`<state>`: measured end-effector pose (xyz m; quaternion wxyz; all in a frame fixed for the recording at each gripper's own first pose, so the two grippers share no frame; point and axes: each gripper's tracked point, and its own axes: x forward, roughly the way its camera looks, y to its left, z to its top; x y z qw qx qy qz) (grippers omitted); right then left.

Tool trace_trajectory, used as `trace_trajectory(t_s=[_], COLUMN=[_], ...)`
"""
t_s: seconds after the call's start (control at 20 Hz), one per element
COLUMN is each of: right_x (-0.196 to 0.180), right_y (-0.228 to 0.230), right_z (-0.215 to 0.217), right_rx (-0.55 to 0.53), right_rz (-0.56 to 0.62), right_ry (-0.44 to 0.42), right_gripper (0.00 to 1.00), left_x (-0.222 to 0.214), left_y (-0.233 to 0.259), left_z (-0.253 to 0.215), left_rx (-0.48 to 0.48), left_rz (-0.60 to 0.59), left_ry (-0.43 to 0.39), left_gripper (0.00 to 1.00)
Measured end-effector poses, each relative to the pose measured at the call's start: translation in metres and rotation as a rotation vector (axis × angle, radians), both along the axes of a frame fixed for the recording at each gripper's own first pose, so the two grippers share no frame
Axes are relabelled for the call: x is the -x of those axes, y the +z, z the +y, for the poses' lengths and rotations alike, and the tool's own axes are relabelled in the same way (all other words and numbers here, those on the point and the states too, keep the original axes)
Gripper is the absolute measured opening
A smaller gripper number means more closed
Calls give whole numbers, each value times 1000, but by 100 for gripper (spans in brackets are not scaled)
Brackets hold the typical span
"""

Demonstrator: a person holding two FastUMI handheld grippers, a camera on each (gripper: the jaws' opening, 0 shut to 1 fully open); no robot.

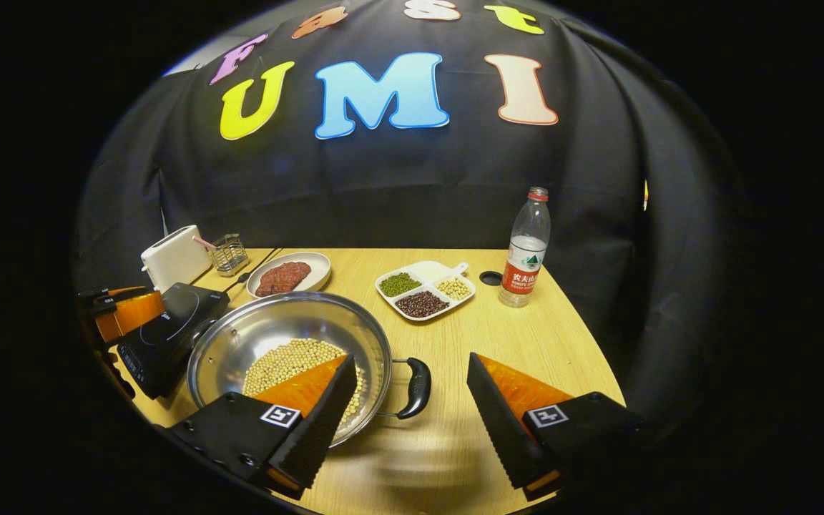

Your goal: First push the handle of the pot to place it horizontally, then grasp the pot with both hands and set it on the induction cooktop.

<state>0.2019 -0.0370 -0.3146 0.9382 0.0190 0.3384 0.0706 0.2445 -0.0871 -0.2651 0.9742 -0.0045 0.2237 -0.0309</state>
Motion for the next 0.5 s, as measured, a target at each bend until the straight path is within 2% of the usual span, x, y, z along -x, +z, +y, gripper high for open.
trace_trajectory(t_s=[0.15,0.2,0.25,0.3,0.5], right_x=[-6,-7,-8,-9,-15], right_y=[-9,-12,-16,-19,-32], right_z=[3,4,5,6,10], right_rx=[-7,-9,-9,-8,2], right_rz=[12,17,22,29,39], right_ry=[-1,0,2,5,19], right_gripper=[99,99,99,97,99], left_x=[-9,-12,-17,-21,-30], left_y=[-24,-31,-40,-47,-69], left_z=[-5,-7,-9,-10,-11], left_rx=[-11,-16,-22,-29,-19], left_rz=[38,54,66,76,113], left_ry=[-14,-20,-25,-29,-30], left_gripper=[76,72,76,73,76])
